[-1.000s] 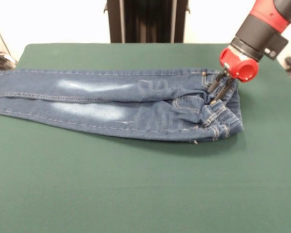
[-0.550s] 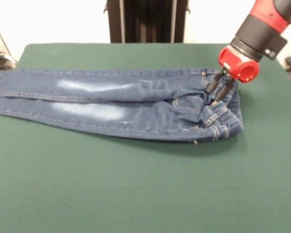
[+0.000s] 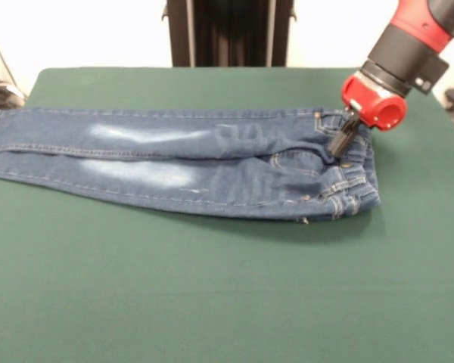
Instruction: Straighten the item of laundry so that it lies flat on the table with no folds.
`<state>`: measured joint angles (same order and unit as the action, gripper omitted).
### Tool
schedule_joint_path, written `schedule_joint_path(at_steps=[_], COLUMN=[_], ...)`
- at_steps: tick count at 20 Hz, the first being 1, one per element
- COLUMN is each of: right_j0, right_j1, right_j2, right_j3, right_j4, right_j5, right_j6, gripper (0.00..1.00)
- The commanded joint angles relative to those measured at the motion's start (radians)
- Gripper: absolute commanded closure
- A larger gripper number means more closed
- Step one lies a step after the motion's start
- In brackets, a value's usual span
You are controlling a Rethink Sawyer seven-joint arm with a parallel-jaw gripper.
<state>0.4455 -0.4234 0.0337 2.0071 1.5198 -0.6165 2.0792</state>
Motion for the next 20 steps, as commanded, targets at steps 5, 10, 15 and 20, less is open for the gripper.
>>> schedule_joint_path(at_steps=[5, 10, 15, 20], right_j0=[-0.008, -0.049, -0.077, -0.097], right_j1=[0.025, -0.060, -0.062, -0.059], right_j2=[0.196, 0.376, 0.472, 0.514], right_j3=[-0.043, -0.011, -0.020, -0.019], right_j4=[0.115, 0.277, 0.326, 0.318], right_j5=[0.023, -0.011, -0.066, -0.079], right_j6=[-0.258, -0.371, -0.373, -0.357], gripper=[1.00, 1.00, 1.00, 1.00])
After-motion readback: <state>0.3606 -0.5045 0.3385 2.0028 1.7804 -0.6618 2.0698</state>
